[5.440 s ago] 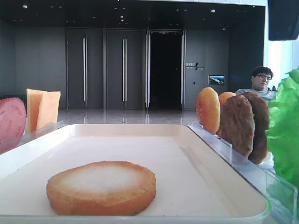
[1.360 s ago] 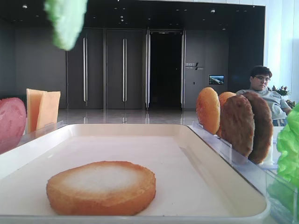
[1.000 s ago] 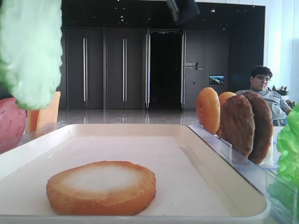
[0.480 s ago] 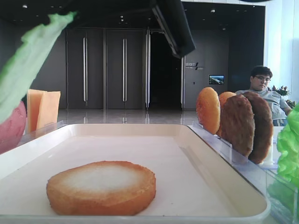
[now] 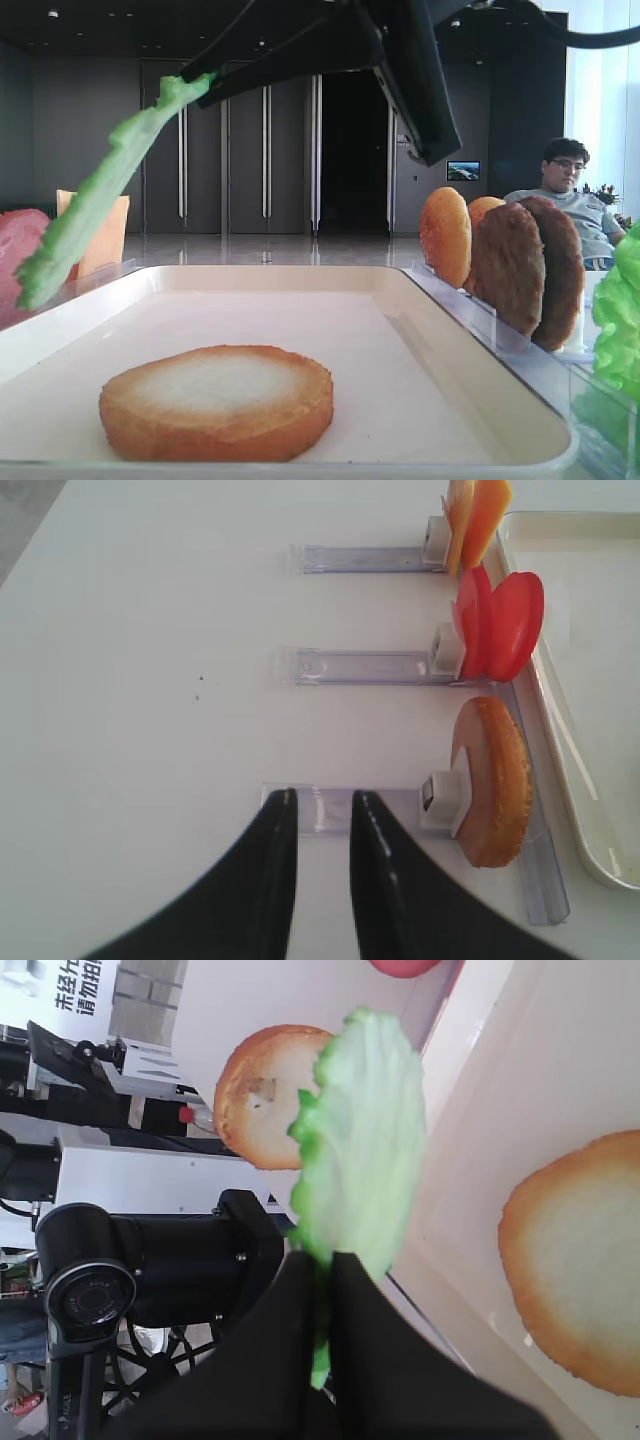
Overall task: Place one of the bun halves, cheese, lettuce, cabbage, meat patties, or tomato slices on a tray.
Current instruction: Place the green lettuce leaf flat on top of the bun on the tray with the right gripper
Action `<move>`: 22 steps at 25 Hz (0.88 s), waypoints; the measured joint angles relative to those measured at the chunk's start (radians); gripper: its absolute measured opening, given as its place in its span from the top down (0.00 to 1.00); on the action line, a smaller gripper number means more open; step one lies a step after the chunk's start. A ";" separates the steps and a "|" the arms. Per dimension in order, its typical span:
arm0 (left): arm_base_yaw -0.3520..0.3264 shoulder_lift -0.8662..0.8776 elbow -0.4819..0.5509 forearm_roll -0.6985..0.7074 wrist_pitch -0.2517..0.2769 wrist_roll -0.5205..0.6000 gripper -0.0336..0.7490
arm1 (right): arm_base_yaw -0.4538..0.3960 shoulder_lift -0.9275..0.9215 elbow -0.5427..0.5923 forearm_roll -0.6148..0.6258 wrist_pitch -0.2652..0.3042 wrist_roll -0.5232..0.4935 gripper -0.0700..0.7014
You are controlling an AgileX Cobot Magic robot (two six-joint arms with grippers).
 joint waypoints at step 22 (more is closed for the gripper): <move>0.000 0.000 0.000 0.000 0.000 0.000 0.78 | 0.019 0.001 0.075 0.137 0.006 -0.078 0.89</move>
